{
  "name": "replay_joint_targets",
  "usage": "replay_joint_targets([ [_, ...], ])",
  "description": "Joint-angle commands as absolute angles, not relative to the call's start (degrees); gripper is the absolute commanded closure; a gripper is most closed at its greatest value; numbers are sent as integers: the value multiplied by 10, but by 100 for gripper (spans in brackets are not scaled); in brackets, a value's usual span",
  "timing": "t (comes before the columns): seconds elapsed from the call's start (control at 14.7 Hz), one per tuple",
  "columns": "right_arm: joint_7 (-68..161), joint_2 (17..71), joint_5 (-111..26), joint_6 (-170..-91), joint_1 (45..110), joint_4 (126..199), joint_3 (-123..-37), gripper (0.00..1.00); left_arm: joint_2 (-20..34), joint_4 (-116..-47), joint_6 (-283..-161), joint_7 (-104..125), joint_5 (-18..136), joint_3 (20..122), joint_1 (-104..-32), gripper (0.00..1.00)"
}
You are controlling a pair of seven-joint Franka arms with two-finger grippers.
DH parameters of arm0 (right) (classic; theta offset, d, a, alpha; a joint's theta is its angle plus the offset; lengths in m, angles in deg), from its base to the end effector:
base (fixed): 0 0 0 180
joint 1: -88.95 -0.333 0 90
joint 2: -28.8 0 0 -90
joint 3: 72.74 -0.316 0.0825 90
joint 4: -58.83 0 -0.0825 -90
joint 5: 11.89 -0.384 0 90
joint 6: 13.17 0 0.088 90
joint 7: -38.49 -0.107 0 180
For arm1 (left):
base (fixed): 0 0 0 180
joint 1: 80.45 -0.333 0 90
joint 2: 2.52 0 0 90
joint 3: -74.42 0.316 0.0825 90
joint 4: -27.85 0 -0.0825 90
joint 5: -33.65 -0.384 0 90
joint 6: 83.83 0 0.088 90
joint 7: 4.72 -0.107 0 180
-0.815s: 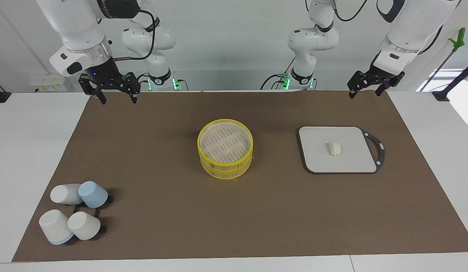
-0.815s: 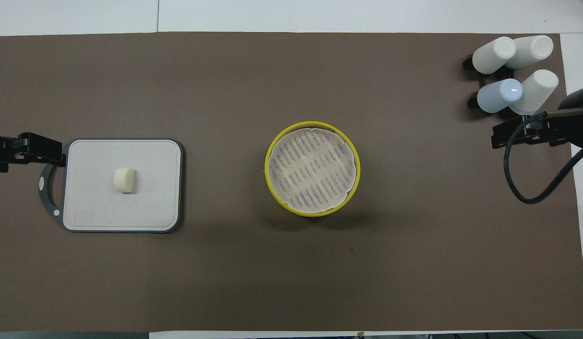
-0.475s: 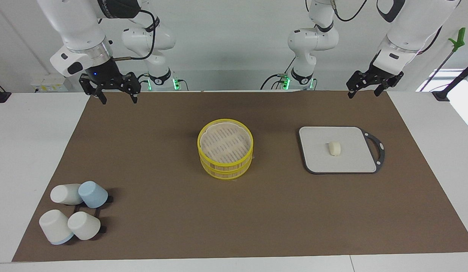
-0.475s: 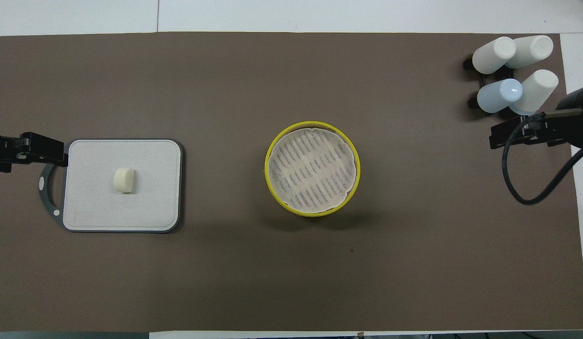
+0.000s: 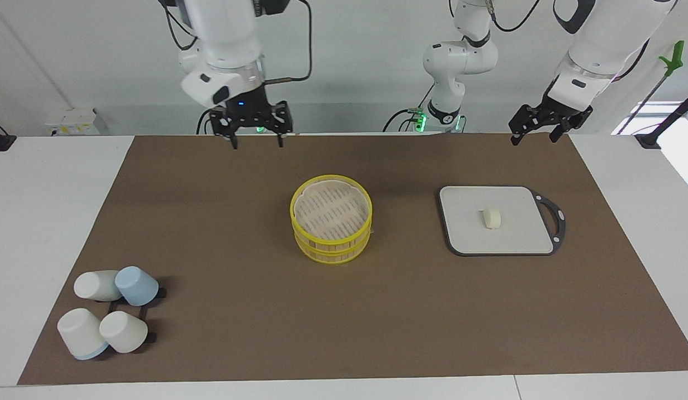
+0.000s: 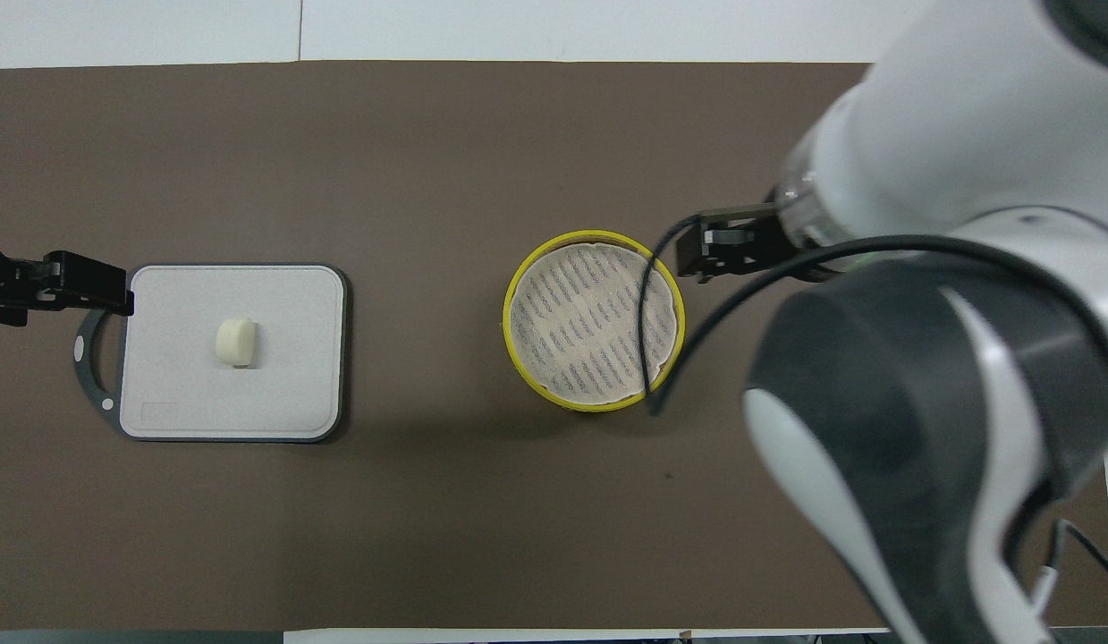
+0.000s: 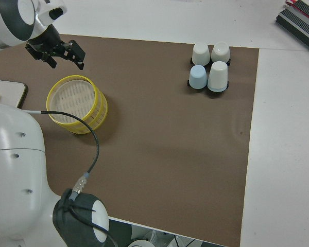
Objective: Place bun in steamer
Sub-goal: 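Grip the lid with the right gripper while the left gripper grasps the bun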
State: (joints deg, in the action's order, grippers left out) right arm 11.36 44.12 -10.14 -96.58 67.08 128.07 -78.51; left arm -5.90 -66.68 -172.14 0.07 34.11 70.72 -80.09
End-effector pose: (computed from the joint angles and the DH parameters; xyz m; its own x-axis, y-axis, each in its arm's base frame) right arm 0.5581 0.2770 0.6264 0.9999 0.0023 -0.0150 0.0025 -0.9999 0.0120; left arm 0.5305 -0.0396 0.6168 0.9987 0.0129 -0.0498 0.0129 -0.9999 0.0001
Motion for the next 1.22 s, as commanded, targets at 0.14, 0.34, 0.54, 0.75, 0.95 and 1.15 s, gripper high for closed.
replay_joint_targets([
  [0.14, -12, 521, -85, -1086, 573, 1290, -785, 0, -103, -934, -1971, -29, 351, 709, -811, 0],
  [0.34, -13, 441, -88, -1236, 559, 1491, -786, 0, -67, -1028, -2128, -48, 351, 709, -814, 0],
  [0.54, -37, 432, -90, -1311, 541, 1559, -785, 0, -12, -1051, -2214, -47, 351, 709, -812, 0],
  [0.75, -46, 459, -83, -1345, 521, 1562, -785, 0, -5, -1070, -2244, -51, 351, 709, -813, 0],
  [0.95, -40, 478, -79, -1395, 519, 1588, -785, 0, 4, -1078, -2272, -52, 351, 709, -813, 0],
  [1.15, -36, 489, -65, -1408, 519, 1592, -785, 8, 6, -1077, -2274, -54, 351, 709, -814, 45],
])
